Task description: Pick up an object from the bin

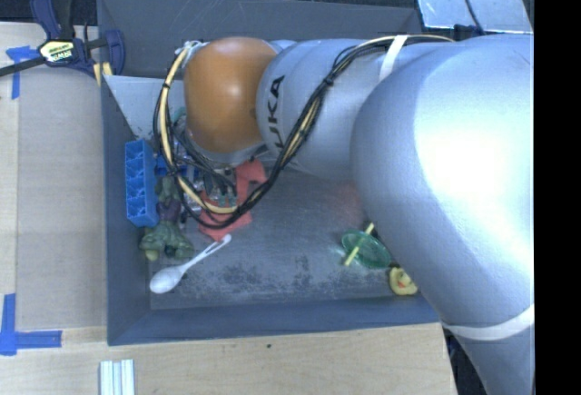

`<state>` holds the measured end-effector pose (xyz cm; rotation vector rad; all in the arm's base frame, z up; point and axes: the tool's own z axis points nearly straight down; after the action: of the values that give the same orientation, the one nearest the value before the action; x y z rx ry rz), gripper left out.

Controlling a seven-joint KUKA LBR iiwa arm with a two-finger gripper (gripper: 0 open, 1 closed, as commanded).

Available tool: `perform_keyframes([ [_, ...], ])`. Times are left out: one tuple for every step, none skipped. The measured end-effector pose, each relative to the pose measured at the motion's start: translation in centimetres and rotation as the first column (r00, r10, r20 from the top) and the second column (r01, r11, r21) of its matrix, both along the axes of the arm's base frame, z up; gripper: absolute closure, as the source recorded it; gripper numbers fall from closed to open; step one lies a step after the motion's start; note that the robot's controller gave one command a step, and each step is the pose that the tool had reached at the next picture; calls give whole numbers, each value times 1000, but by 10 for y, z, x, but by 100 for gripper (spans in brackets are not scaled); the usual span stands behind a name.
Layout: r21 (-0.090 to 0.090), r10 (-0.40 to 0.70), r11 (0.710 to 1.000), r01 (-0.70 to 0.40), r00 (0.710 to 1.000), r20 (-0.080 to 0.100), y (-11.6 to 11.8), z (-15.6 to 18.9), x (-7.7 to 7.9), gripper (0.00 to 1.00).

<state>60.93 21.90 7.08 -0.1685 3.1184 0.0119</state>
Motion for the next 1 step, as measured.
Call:
perform_keyframes([
  [-2,-188,982,188,982,-10,-76,11,-51,100],
])
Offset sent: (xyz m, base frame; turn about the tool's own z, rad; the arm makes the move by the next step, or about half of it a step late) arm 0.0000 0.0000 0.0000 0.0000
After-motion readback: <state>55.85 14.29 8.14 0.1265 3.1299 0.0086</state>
